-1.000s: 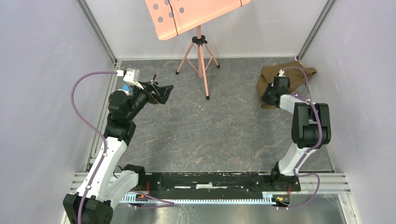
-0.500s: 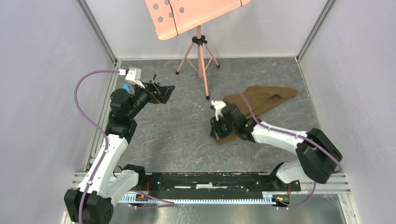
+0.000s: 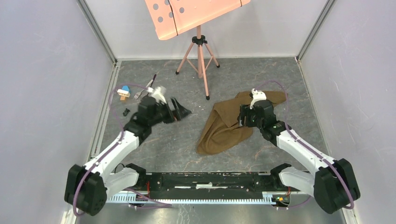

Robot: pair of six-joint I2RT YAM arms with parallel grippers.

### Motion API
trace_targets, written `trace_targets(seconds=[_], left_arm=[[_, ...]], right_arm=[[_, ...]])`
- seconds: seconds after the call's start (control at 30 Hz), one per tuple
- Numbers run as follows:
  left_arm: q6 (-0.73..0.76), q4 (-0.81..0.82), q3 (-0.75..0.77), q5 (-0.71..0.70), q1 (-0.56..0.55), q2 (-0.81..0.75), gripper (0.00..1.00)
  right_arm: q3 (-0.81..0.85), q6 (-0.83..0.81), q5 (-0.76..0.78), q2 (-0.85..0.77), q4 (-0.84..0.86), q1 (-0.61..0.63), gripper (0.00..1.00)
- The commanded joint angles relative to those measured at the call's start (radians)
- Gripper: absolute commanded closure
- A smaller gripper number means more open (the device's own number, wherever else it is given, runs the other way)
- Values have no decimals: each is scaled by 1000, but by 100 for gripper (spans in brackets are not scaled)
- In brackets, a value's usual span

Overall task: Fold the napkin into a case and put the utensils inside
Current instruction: Move the crumpled napkin to the corner of the board, then pick up the crumpled napkin from the center of the board.

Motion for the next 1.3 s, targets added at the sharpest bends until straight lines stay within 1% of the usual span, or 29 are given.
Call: trace_targets(seconds=[0.0,0.03,0.07,0.1,0.17,0.27,0.33,0.43,0.53,0.6,0.67,0.73,0.8,0.83,0.87,0.9,0.93,0.97,1.0,1.03,1.1,1.17,1.23,1.27], left_arm=[[-89,-66,-55,-70,-237,57,4],[-92,-63,-69,-106,-280,75,4],[-92,-60,-83,-136,-326,93,6],[-94,-60,-95,-170,-365,110,8],[-103,-57,-116,-210,-418,149,11],[-116,-18,-128,-221,-462,212,19],[-126,5,-117,-225,-488,254,23],[-128,32,-79,-242,-526,322,26],[-130,44,-55,-256,-553,382,30],[-135,58,-52,-263,-568,413,33],[-138,59,-51,-282,-579,435,38],[-140,55,-52,-301,-581,443,43],[-137,44,-57,-326,-584,433,52],[-131,30,-55,-330,-585,426,56],[-116,15,-48,-364,-585,417,58],[-105,-17,-40,-383,-585,409,60],[-90,-44,-29,-392,-585,398,66],[-77,-67,-17,-408,-585,386,70],[-59,-109,1,-427,-585,365,76],[-39,-157,24,-451,-586,336,82],[8,-247,72,-505,-585,252,88],[66,-349,143,-558,-585,160,96],[138,-429,223,-589,-585,66,98],[184,-453,266,-585,-585,19,98]], right_arm=[[-8,12,-17,53,42,-67,31],[14,-35,-54,90,55,-66,37],[40,-77,-126,131,63,-63,40],[75,-116,-170,175,58,-51,39],[126,-179,-155,227,49,16,36],[181,-250,-7,293,46,149,35],[232,-253,94,354,11,193,37],[277,-270,209,422,13,242,39],[325,-280,289,487,12,268,43],[365,-291,317,543,3,278,46],[401,-294,371,595,-6,292,50],[434,-280,486,636,-30,305,55],[435,-269,575,651,-20,309,59],[429,-265,613,651,-8,309,61],[426,-263,658,650,1,310,65],[425,-261,689,649,2,309,72],[430,-261,717,646,-2,309,82],[436,-257,739,633,-18,309,96],[443,-242,774,615,-41,308,100],[439,-230,807,576,-61,309,100],[412,-235,868,465,-79,314,100],[395,-269,905,306,-107,317,100],[382,-340,868,135,-116,321,100],[382,-388,800,62,-121,321,100]])
